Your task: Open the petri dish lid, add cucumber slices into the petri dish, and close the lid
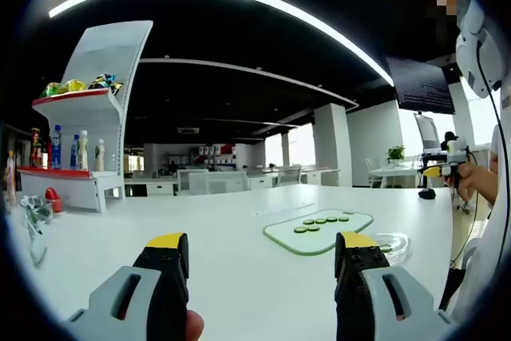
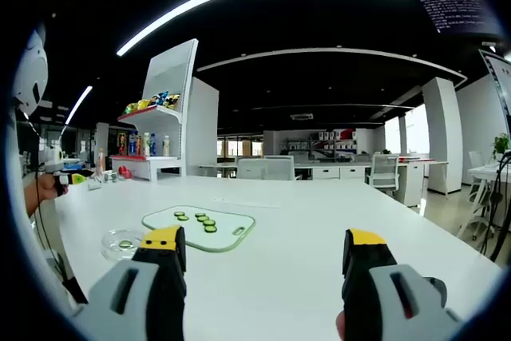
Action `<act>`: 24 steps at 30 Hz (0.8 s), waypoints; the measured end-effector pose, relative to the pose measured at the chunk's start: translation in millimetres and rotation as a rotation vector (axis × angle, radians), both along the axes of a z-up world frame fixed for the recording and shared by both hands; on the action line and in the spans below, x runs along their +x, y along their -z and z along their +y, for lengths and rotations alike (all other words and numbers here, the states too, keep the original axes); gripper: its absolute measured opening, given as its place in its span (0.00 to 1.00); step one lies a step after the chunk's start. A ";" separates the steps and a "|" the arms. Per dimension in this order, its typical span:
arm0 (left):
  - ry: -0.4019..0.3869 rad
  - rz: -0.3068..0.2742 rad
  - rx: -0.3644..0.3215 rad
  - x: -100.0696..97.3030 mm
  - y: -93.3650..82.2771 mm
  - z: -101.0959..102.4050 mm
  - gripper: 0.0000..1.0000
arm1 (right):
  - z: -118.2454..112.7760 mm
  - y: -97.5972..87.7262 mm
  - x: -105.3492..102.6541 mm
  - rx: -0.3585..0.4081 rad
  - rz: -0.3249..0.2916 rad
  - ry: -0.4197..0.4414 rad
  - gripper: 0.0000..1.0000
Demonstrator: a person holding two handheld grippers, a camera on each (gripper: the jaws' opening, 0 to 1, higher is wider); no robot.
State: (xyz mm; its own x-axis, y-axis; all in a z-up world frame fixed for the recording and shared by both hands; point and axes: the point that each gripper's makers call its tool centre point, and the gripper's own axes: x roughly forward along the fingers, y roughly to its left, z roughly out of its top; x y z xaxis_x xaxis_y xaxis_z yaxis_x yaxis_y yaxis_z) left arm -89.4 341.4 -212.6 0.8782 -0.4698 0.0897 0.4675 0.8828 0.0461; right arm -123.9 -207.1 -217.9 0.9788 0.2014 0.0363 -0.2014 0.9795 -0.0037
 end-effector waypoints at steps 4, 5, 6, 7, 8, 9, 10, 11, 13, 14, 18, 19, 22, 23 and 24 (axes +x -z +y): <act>0.001 0.008 0.012 1.5 2.3 -1.6 0.75 | -2.6 -1.6 2.1 0.004 -0.005 0.007 0.80; 0.002 0.007 0.012 1.6 2.2 -2.1 0.75 | -2.8 -2.1 2.4 0.005 -0.007 0.007 0.80; 0.000 0.006 0.011 2.0 2.0 -2.4 0.75 | -3.0 -2.8 2.8 0.008 -0.010 0.007 0.80; -0.001 0.006 0.010 2.5 1.8 -2.6 0.75 | -3.1 -3.0 3.2 0.010 -0.010 0.008 0.80; -0.001 0.005 0.008 2.8 1.6 -2.9 0.75 | -3.3 -2.6 3.8 0.010 -0.009 0.008 0.80; -0.001 0.005 0.007 3.1 1.7 -2.9 0.75 | -3.5 -1.5 4.5 0.009 -0.004 0.009 0.79; -0.001 0.006 0.006 3.5 1.8 -3.1 0.75 | -3.7 -0.3 5.0 0.008 0.001 0.009 0.79; -0.001 0.006 0.006 3.9 2.0 -3.2 0.75 | -4.1 0.6 5.2 0.007 0.004 0.008 0.79; 0.000 0.008 0.008 4.7 2.7 -4.0 0.74 | -5.4 2.3 5.5 0.005 0.011 0.009 0.79; 0.000 0.008 0.011 5.1 3.2 -4.2 0.74 | -5.9 2.7 5.5 0.005 0.013 0.009 0.79; 0.002 0.018 0.021 4.8 6.8 -5.1 0.74 | -12.1 4.7 4.6 0.004 0.021 0.021 0.79; 0.001 0.020 0.022 4.8 7.5 -5.6 0.74 | -12.9 4.7 4.6 0.005 0.022 0.023 0.79; 0.001 0.024 0.024 5.3 8.5 -6.0 0.74 | -14.0 4.2 5.0 0.005 0.022 0.026 0.79; 0.001 0.023 0.024 5.5 8.3 -6.0 0.74 | -13.7 3.9 5.3 0.004 0.022 0.026 0.79; 0.000 0.022 0.022 5.7 7.8 -6.0 0.74 | -13.4 3.5 5.6 0.004 0.021 0.025 0.79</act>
State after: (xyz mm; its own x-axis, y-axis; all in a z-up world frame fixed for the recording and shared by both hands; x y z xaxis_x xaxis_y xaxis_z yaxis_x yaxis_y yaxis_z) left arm -83.8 335.4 -220.3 0.8798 -0.4716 0.0600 0.4688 0.8816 0.0557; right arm -118.3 -220.6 -221.4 0.9841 0.1768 0.0166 -0.1769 0.9842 0.0039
